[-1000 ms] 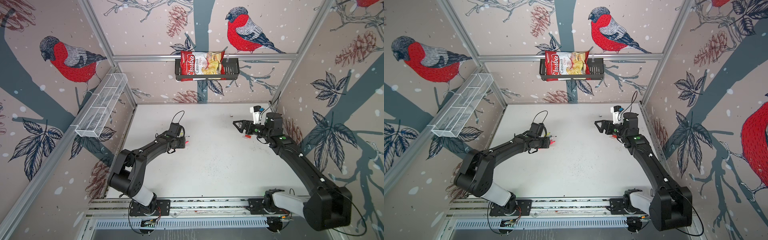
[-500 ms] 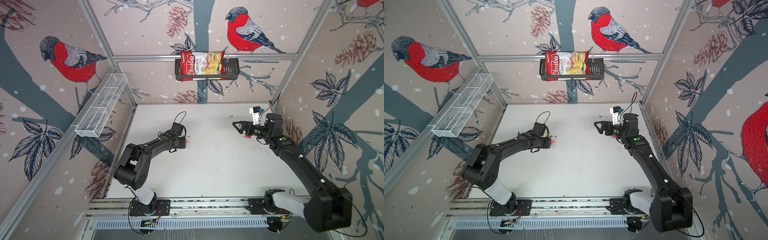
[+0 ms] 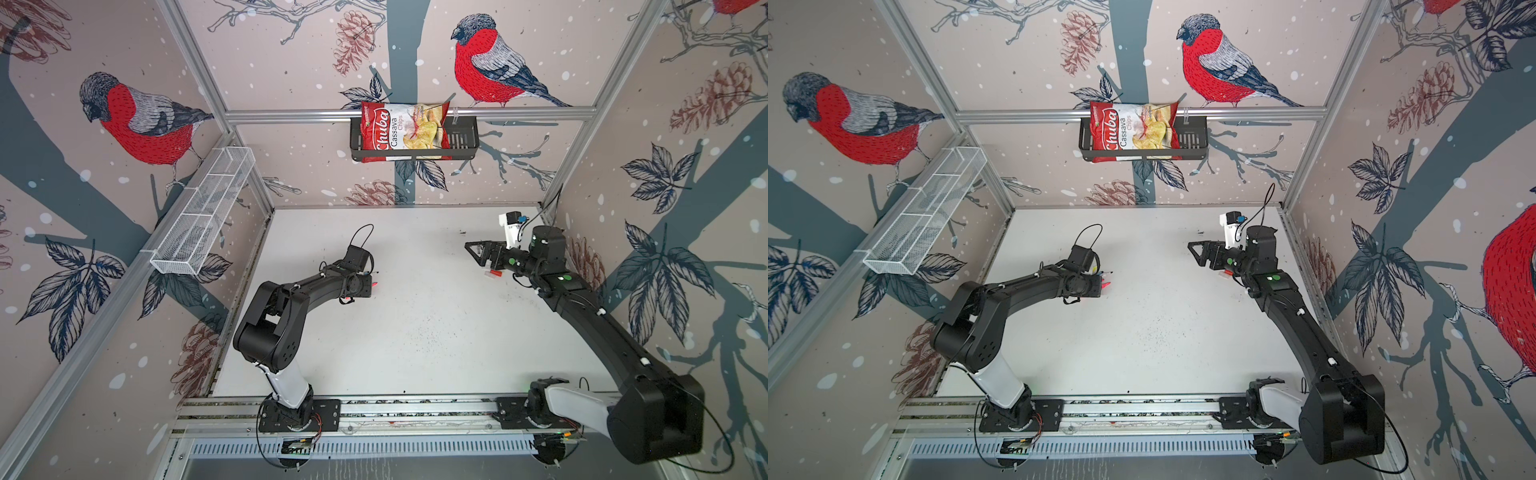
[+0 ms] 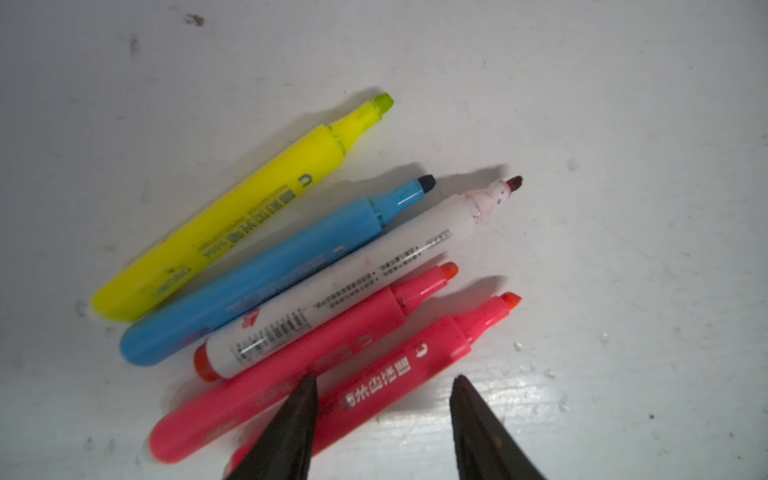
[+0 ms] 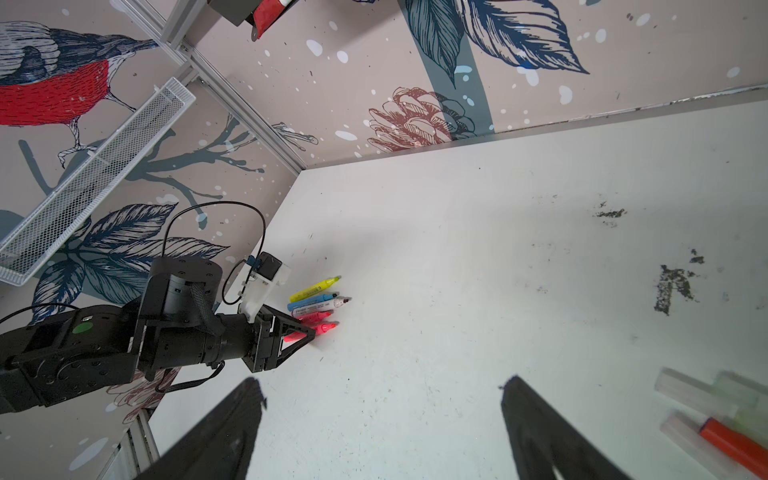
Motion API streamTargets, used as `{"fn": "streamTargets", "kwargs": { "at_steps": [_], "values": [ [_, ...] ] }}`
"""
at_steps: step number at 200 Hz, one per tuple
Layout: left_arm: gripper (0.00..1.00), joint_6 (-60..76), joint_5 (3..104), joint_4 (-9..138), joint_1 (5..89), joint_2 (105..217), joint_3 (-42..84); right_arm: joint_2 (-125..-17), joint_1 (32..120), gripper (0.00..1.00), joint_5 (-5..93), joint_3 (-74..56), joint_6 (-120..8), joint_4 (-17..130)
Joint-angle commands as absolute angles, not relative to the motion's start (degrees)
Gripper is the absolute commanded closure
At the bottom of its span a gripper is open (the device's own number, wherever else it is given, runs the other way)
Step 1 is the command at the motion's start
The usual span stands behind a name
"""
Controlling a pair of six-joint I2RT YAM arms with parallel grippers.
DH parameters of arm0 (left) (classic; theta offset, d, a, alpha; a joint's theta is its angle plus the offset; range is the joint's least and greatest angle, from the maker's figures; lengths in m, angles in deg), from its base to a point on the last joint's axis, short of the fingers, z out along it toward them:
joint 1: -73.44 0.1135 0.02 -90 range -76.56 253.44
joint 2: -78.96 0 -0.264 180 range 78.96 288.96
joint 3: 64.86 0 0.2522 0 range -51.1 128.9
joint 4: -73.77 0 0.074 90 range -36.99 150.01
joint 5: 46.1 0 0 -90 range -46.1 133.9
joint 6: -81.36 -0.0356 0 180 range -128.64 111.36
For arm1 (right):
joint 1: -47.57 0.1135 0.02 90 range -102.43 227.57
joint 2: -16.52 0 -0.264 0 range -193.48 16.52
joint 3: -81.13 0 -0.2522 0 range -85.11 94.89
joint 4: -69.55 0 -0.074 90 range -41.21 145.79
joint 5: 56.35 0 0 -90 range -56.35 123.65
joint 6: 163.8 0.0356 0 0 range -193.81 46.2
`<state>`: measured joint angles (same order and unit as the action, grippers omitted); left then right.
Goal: Insert the pens into the pen caps
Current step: 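Grasp the pink marker nearest the robot with the left gripper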
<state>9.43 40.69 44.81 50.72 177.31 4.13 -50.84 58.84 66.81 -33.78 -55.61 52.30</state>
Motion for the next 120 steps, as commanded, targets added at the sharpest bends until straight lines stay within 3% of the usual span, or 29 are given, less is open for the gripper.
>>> {"fn": "streamTargets", "kwargs": {
  "at_steps": [1, 72, 120],
  "values": [
    [0.48, 9.21, 39.98, 44.44, 50.19, 177.27, 4.28, -50.46, 58.93, 0.09, 67.33, -33.68, -55.46, 54.03],
    [0.53, 10.53, 37.66, 42.35, 43.44, 179.36, 4.25, -50.5, 58.91, 0.09, 67.31, -33.76, -55.39, 53.6],
    [0.64, 10.83, 37.81, 41.21, 40.4, 180.48, 4.31, -48.9, 58.43, 0.1, 66.46, -34.78, -55.48, 53.31]
  ]
}}
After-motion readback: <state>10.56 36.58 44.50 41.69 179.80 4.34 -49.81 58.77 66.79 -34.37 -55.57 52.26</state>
